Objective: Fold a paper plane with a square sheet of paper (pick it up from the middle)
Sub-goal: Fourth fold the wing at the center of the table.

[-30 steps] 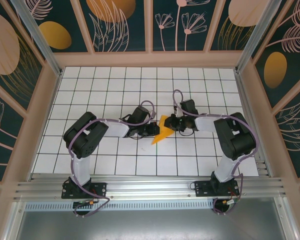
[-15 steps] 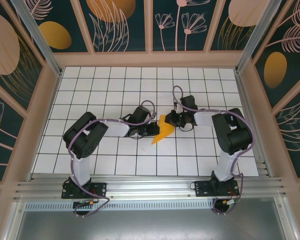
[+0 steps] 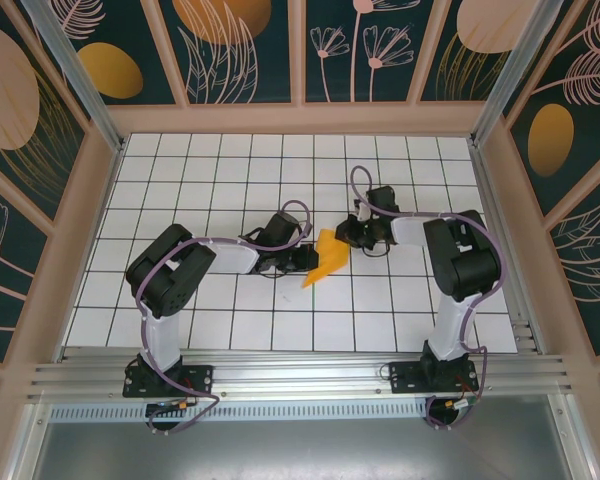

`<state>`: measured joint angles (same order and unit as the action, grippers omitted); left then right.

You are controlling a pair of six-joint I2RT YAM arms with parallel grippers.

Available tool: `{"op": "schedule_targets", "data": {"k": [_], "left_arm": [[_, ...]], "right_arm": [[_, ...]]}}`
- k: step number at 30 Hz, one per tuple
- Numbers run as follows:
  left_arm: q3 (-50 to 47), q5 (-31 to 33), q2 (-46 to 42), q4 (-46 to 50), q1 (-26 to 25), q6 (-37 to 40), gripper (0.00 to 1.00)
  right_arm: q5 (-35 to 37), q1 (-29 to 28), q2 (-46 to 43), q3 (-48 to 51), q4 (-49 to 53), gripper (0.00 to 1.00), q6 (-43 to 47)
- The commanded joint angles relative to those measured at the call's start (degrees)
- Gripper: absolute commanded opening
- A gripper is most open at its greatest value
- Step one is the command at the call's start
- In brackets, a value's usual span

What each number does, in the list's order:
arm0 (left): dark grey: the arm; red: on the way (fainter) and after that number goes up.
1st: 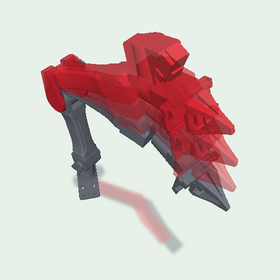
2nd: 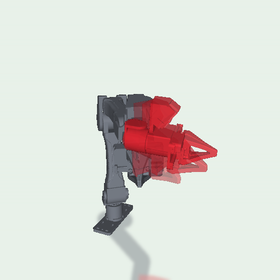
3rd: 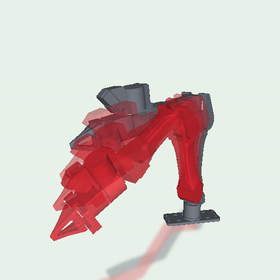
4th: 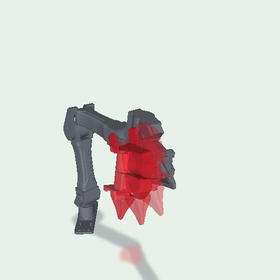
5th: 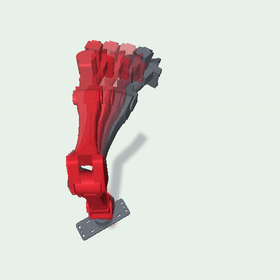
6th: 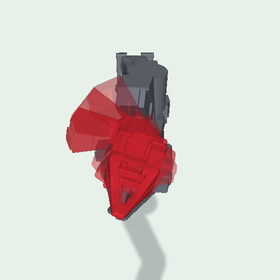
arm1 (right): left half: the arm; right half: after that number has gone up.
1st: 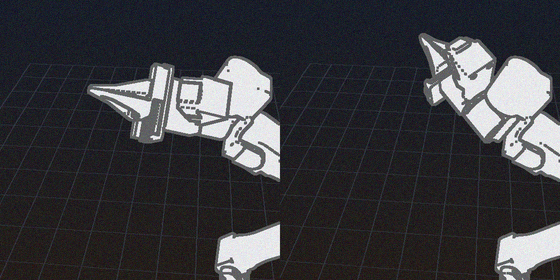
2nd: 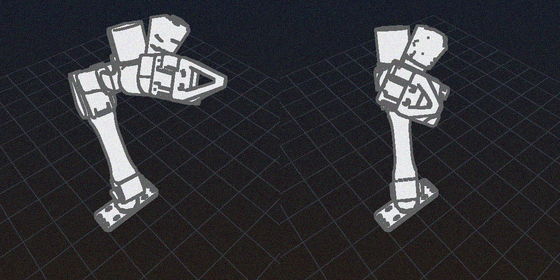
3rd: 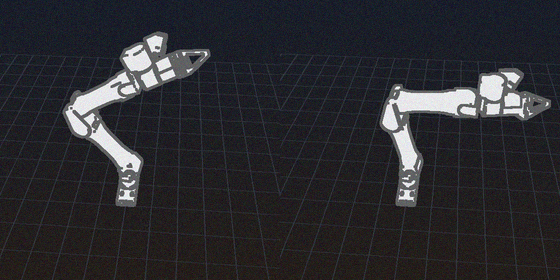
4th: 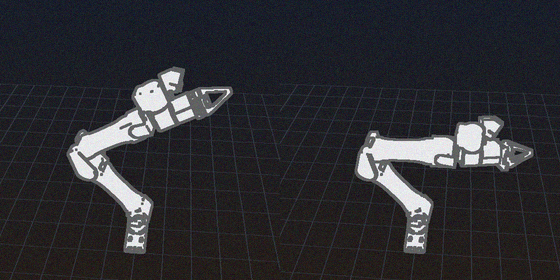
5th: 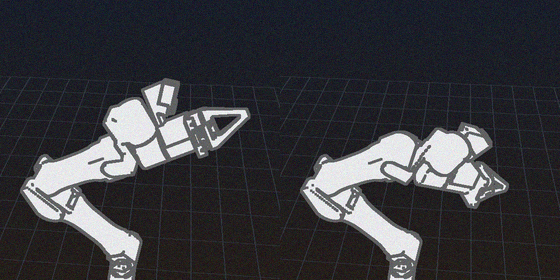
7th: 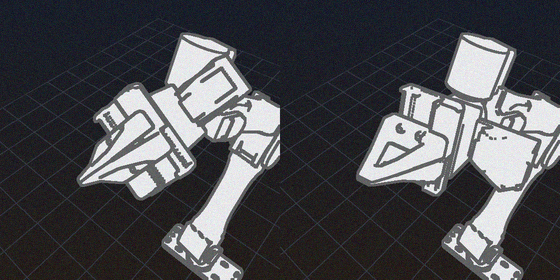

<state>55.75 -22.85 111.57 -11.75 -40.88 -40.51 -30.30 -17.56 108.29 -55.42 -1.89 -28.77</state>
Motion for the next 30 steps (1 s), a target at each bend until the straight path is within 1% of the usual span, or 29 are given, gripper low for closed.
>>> {"op": "schedule_targets", "data": {"k": [1, 4, 8, 12, 14, 17, 19, 20, 22, 24, 26, 30], "left_arm": [[-1.61, 5.19, 1.02, 7.88, 0.92, 1.44, 0.1], [-1.47, 5.27, 1.03, 7.79, 0.93, 1.35, 0.1], [-1.26, 5.12, 1.06, 7.29, 0.94, 1.06, 0.1], [-0.85, 5.02, 1.06, 7.19, 0.89, 0.93, 0.11], [-0.68, 5.18, 1.02, 7.52, 0.93, 0.96, 0.11], [-0.57, 5.28, 0.86, 7.63, 0.89, 0.92, 0.11], [-0.61, 5.19, 0.84, 7.49, 0.92, 0.82, 0.11], [-0.7, 5.12, 0.75, 7.44, 0.94, 0.87, 0.11], [-0.48, 5.02, 0.69, 7.58, 0.9, 0.87, 0.11], [-0.38, 4.85, 0.76, 7.57, 0.9, 0.87, 0.12], [-0.37, 4.76, 0.8, 7.63, 0.9, 0.82, 0.11], [-0.37, 4.75, 0.78, 7.62, 0.9, 0.83, 0.12]], "right_arm": [[5.16, 2.36, 0.18, -2.8, 2.16, 0.12, 2.52], [6.13, 1.9, -2.84, -2.72, 3.36, 0.12, 2.37], [6.91, -0.71, -9.42, 1.5, 2.48, 0.12, 0.47], [6.92, -4.19, -12.23, 5.58, 0.87, 0.12, -2.32], [8.2, -5.82, -12.77, 6.11, 1.65, 0.12, -3.27], [14.14, -6.16, -15.26, 6.9, 3.6, 0.12, -4.43], [22.34, -4.66, -18.8, 6.73, 7.5, 0.15, -4.18], [24.22, -3.59, -20.44, 6.77, 8.29, 0.17, -4.11], [25.32, -1.13, -24.04, 7.07, 9.01, 0.25, -4.17], [25.63, 0.03, -26.54, 7.26, 9.18, 0.31, -3.89], [24.36, 0.16, -27.82, 7.32, 8.92, 0.34, -2.95], [12.98, -1.69, -26.88, 9.27, 5.44, 0.33, -1.53]]}}
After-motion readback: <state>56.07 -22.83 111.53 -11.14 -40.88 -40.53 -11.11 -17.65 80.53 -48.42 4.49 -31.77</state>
